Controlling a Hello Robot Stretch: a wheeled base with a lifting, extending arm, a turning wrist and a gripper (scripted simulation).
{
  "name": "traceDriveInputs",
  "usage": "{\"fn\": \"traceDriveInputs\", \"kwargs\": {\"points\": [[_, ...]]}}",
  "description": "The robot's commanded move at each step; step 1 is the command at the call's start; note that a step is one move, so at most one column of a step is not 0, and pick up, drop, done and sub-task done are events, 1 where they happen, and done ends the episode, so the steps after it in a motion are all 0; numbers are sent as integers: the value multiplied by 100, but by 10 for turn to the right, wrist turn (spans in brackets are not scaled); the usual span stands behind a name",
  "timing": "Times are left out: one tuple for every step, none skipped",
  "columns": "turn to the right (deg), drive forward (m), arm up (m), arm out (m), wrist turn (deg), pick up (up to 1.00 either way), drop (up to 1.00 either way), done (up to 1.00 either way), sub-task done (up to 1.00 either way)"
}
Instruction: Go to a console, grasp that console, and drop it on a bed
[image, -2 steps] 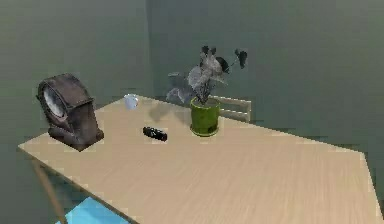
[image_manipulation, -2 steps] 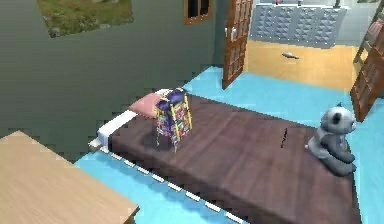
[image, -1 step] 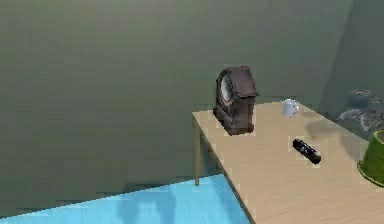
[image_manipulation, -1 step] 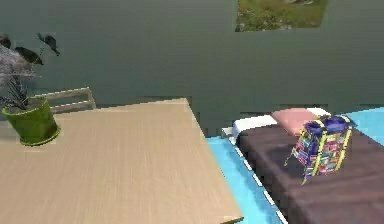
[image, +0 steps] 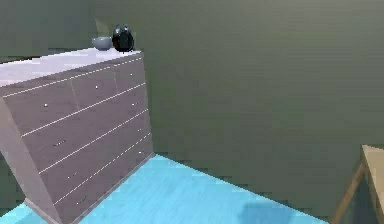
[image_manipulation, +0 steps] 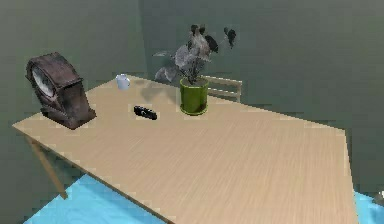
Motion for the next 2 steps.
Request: {"fn": "traceDriveInputs", "kwargs": {"points": [[-90,0,0,0,0,0,0,0,0],[-30,0,0,0,0,0,0,0,0]]}}
